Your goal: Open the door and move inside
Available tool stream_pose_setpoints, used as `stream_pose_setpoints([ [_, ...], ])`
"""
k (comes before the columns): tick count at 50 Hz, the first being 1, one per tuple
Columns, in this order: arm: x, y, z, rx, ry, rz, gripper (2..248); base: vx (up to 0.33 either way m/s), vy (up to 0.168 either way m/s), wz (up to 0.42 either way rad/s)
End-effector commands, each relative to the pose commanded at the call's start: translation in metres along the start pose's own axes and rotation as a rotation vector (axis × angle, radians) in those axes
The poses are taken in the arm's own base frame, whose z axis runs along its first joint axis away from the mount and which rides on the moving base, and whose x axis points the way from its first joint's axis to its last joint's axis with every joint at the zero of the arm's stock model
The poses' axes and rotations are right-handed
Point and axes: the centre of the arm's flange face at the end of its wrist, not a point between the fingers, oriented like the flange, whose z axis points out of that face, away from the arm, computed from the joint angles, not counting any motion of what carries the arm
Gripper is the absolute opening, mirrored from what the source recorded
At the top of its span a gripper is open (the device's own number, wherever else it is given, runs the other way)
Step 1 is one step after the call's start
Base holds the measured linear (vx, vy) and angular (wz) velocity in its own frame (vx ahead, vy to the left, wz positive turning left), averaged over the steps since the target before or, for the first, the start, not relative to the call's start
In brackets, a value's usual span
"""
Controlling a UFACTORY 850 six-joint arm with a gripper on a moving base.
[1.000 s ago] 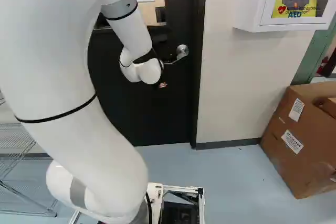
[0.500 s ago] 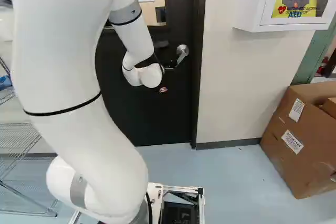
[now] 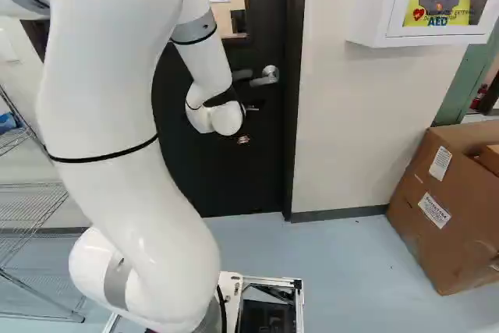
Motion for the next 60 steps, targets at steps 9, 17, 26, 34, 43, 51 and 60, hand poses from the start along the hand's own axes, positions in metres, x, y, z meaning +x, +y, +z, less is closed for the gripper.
stream_pose_setpoints([
  [9, -0.009, -0.001, 0.004, 0.003, -0.019, 0.004, 247, 0.0, 0.0, 0.0],
  [17, -0.017, -0.001, 0.007, 0.006, -0.036, 0.008, 247, 0.0, 0.0, 0.0],
  [26, -0.019, -0.001, 0.008, 0.006, -0.042, 0.009, 247, 0.0, 0.0, 0.0],
  [34, -0.02, 0.002, 0.009, 0.002, -0.041, 0.01, 247, 0.0, 0.0, 0.0],
  [43, -0.019, 0.006, 0.015, 0.002, -0.035, 0.005, 247, 0.0, 0.0, 0.0],
  [51, -0.016, 0.009, 0.028, 0.01, -0.023, -0.003, 247, 0.0, 0.0, 0.0],
  [60, -0.012, 0.01, 0.044, 0.024, -0.007, -0.016, 247, 0.0, 0.0, 0.0],
])
